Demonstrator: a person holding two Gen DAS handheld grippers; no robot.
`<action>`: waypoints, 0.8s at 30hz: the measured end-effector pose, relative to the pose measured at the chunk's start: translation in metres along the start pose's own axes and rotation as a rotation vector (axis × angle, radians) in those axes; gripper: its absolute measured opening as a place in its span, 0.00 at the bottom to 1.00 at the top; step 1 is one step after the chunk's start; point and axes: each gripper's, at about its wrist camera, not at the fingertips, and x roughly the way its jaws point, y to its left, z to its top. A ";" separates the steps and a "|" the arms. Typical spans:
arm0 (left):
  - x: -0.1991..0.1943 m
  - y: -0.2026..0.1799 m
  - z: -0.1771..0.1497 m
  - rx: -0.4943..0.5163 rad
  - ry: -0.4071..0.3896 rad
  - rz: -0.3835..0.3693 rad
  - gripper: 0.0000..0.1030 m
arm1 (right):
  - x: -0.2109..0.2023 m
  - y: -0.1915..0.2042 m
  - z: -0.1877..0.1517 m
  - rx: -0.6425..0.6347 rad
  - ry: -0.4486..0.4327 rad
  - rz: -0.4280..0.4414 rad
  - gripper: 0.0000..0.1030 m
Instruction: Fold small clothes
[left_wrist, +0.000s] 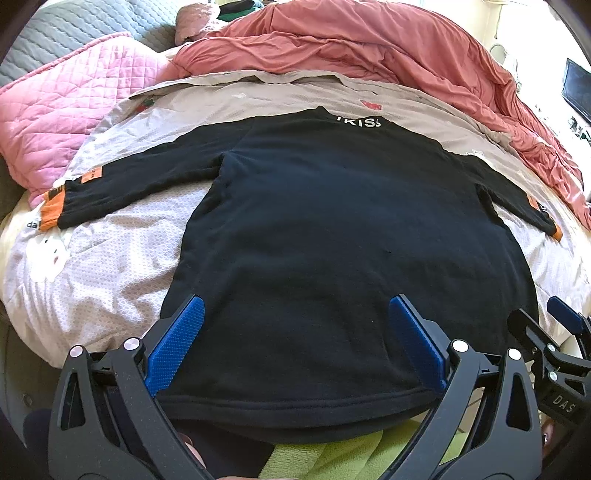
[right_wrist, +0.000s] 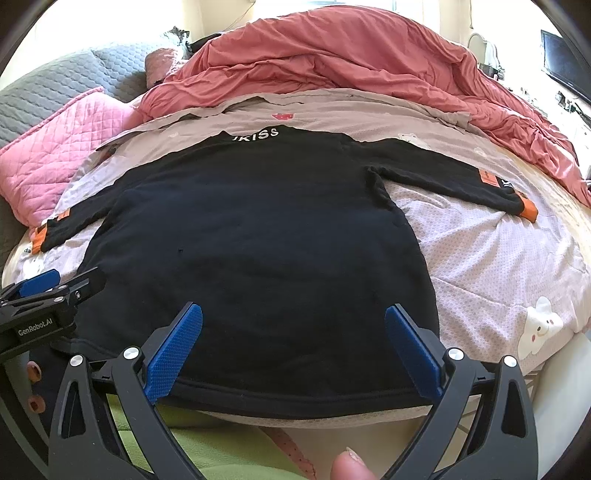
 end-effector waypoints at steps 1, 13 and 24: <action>0.000 0.000 0.000 0.001 0.001 -0.001 0.91 | 0.000 0.000 0.000 0.000 0.001 0.000 0.96; 0.000 -0.001 -0.002 -0.006 -0.005 0.007 0.91 | 0.000 0.000 0.000 0.003 0.001 0.000 0.96; -0.002 -0.001 -0.002 -0.010 -0.006 0.006 0.91 | 0.002 -0.002 -0.002 0.005 0.003 0.002 0.96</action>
